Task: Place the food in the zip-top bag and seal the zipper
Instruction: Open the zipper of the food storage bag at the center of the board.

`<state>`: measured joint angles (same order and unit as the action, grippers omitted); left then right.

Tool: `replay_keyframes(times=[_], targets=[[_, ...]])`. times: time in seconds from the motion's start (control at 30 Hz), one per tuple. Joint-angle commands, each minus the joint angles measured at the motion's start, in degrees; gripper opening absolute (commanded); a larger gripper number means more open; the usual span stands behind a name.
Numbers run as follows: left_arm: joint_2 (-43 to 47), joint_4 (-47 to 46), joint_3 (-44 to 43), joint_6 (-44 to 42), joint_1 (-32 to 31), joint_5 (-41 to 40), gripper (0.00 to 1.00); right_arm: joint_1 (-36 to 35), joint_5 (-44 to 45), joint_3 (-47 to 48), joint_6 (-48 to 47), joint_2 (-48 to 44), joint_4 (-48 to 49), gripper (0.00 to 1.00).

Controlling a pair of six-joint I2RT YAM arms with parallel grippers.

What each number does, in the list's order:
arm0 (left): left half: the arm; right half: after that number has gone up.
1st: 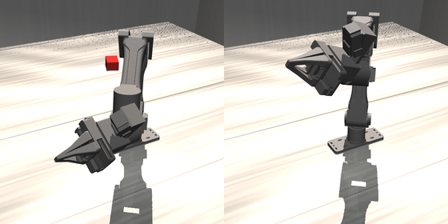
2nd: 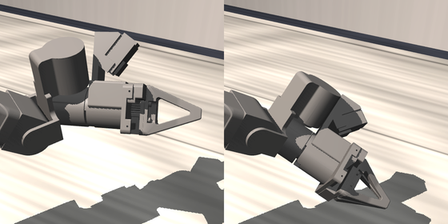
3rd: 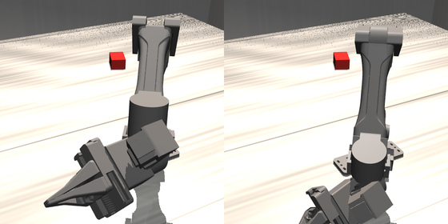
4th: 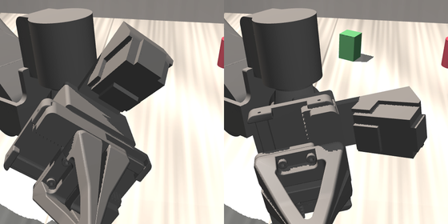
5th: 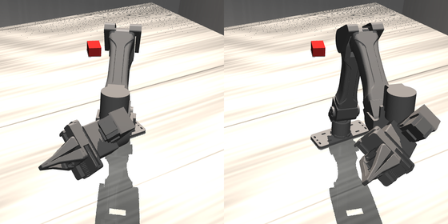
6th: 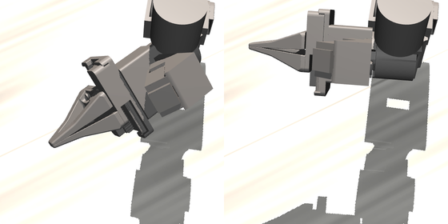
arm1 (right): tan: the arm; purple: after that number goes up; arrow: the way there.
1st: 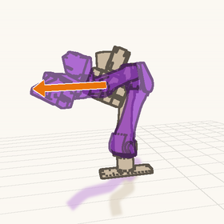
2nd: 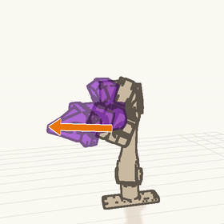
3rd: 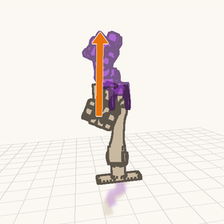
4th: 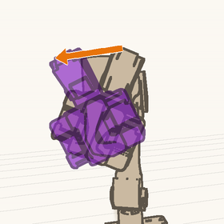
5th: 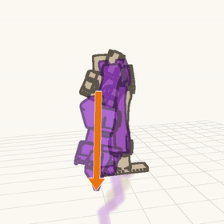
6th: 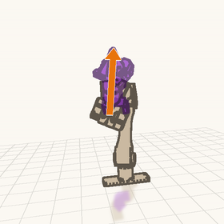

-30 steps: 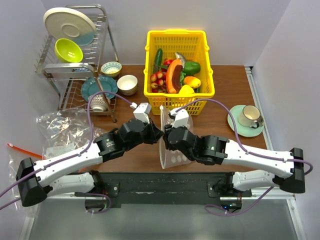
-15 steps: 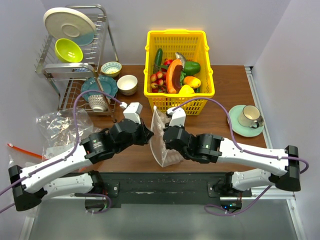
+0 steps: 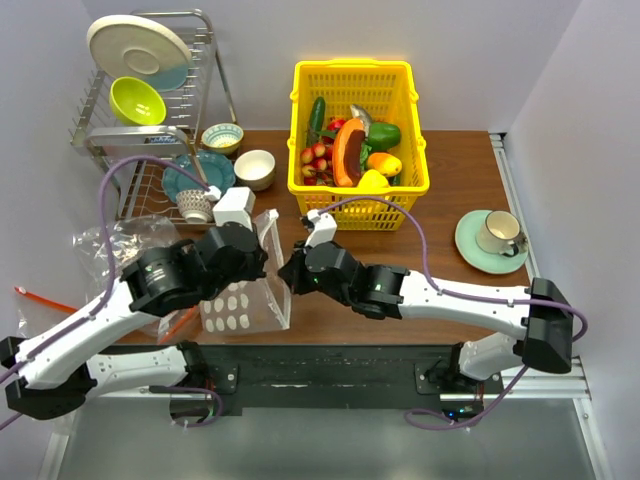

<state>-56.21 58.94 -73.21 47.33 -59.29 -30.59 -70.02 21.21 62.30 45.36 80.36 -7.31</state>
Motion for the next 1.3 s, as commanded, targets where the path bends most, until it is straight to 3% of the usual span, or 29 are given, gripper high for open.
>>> replay_keyframes(times=[0.0, 0.17, 0.33, 0.53, 0.77, 0.97, 1.13, 1.17, 1.27], targets=[[-0.8, -4.6, 10.5, 0.0, -0.1, 0.3, 0.0, 0.4, 0.1, -5.9, 4.2, -1.5, 4.8, 0.0], [-0.7, -17.9, 24.5, 3.0, -0.1, 2.7, 0.0, 0.4, 3.6, -14.0, 7.1, -3.7, 5.1, 0.0], [-1.3, -22.0, 27.9, 4.3, 0.0, 3.9, 0.0, 0.5, 8.6, -20.5, 9.1, -6.3, 1.2, 0.0], [-1.5, -15.3, 20.1, 2.1, 0.0, 3.9, 0.0, 0.5, 13.1, -23.0, 9.2, -7.5, -3.0, 0.0], [-6.1, 2.0, 5.8, 0.2, -0.1, 1.6, 0.0, 0.5, 13.4, -24.2, 9.6, -5.8, -2.4, 0.0], [-5.7, 2.1, 6.3, 0.4, 0.0, -0.2, 0.0, 0.5, 10.4, -24.4, 7.6, -5.2, 0.7, 0.0], [-3.5, 0.9, 10.5, 7.7, -0.1, -3.3, 0.0, 0.4, 6.2, -24.8, 2.8, -7.8, 5.0, 0.01], [-3.0, -0.8, 11.9, 7.7, -0.1, -3.1, 0.0, 0.3, 5.9, -24.0, 2.3, -7.9, 4.6, 0.03], [-0.6, -6.2, 14.5, 4.7, 0.0, -0.5, 0.0, 0.4, 4.5, -22.2, 0.2, -8.7, 2.7, 0.25]])
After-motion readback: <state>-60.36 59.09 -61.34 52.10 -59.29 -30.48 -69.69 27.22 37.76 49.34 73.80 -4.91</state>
